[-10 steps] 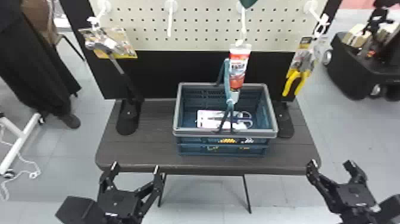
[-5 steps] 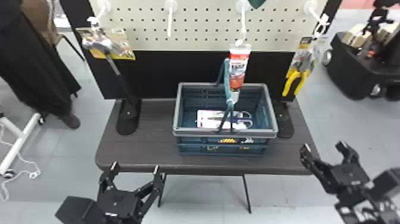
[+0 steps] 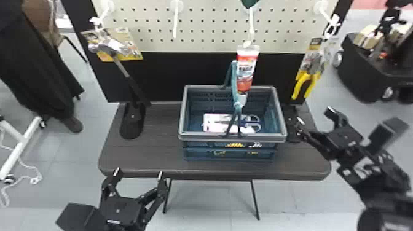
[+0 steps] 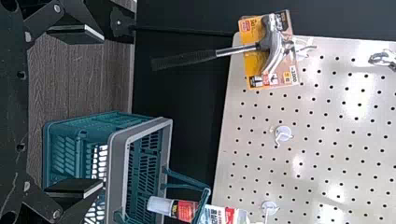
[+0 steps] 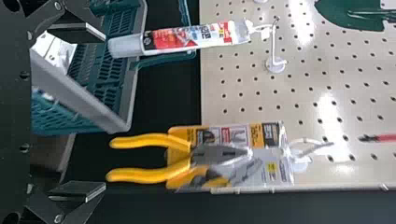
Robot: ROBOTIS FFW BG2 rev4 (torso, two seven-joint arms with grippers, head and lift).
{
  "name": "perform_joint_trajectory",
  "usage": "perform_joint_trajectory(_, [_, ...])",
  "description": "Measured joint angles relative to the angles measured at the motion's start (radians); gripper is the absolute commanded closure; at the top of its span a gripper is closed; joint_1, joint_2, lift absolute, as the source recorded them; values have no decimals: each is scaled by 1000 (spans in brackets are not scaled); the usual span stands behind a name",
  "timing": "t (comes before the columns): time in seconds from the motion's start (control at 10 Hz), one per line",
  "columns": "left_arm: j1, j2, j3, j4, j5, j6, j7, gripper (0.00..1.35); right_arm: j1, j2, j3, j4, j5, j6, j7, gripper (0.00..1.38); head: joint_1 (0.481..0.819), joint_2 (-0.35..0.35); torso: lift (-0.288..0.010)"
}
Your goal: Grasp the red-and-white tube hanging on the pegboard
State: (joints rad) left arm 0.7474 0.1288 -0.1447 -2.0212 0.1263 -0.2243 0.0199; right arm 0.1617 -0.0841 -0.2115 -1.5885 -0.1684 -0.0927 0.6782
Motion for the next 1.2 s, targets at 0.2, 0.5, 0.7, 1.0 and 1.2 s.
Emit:
perform_joint_trajectory(0.2, [-3,2,-2,0,1,0,0,209,-119,-18,31,75,7,40,37,177,819,8,-100])
perform_joint_trajectory(0.5, [-7,4,-1,0,1,4,0,209,-268,-56,121,202,-57,84,94,177,819,8,-100])
perform_joint_trajectory(0.7, [-11,5,-1,2,1,6,0,209,-392,-86,215,350,-132,108,140,177,819,8,-100])
perform_joint_trajectory(1.0, [-19,8,-6,5,1,13,0,209,-529,-125,351,489,-265,146,189,176,819,8,-100])
perform_joint_trajectory(1.2, [-21,8,-6,5,1,17,0,209,-595,-149,464,572,-389,175,220,177,819,8,-100])
